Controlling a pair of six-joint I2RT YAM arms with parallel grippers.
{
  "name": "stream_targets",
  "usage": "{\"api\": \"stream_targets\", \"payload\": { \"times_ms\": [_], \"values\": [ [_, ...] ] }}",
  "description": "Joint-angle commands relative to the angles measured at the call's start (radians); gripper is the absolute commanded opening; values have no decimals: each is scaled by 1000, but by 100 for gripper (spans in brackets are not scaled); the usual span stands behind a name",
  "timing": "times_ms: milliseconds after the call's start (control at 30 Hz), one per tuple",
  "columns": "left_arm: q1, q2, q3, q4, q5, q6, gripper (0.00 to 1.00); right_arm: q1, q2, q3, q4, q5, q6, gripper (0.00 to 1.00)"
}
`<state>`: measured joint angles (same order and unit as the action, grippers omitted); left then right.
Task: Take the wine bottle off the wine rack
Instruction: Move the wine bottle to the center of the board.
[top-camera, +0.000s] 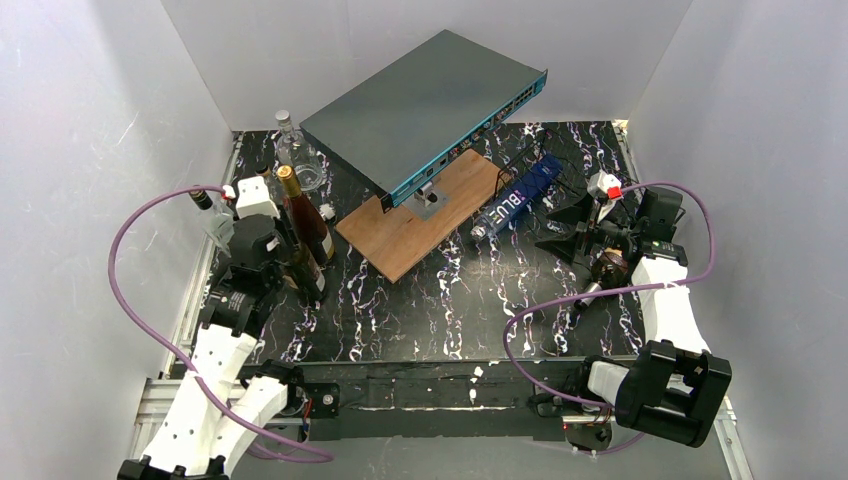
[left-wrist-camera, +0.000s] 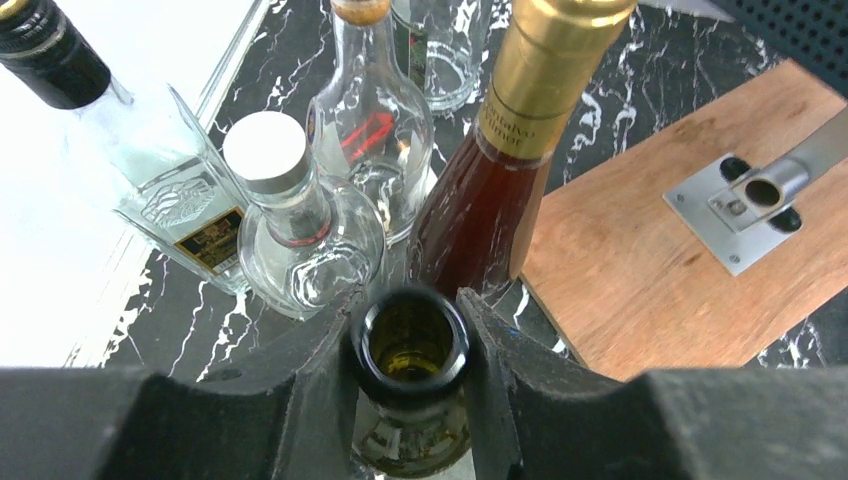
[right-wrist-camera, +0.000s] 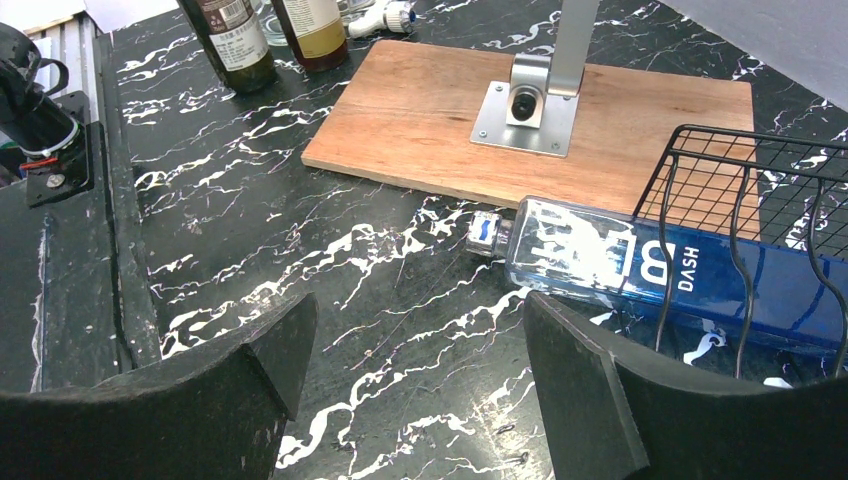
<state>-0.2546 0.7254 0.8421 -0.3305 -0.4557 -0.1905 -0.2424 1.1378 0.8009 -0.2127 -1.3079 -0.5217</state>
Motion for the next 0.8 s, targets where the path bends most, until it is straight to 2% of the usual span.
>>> {"api": "stream_targets", "payload": {
  "times_ms": [0,133,333,467,767],
  "values": [
    [19,-20,8,60,-11,-27,40,-8,-9,-11,22,-9,5,85],
    [25,-22,11,52,-11,-30,55,-8,-7,-11,22,-7,5,85],
    [27,-42,40,12,5,-44,97,-9,-7,-11,22,-9,5,85],
    [26,-69,82,-40,44,-44,98,-9,-6,-11,21,-9,3,85],
    [26,-159,177,-210,326,-70,98,-9,3,-6,18,-13,3,85]
  ]
}}
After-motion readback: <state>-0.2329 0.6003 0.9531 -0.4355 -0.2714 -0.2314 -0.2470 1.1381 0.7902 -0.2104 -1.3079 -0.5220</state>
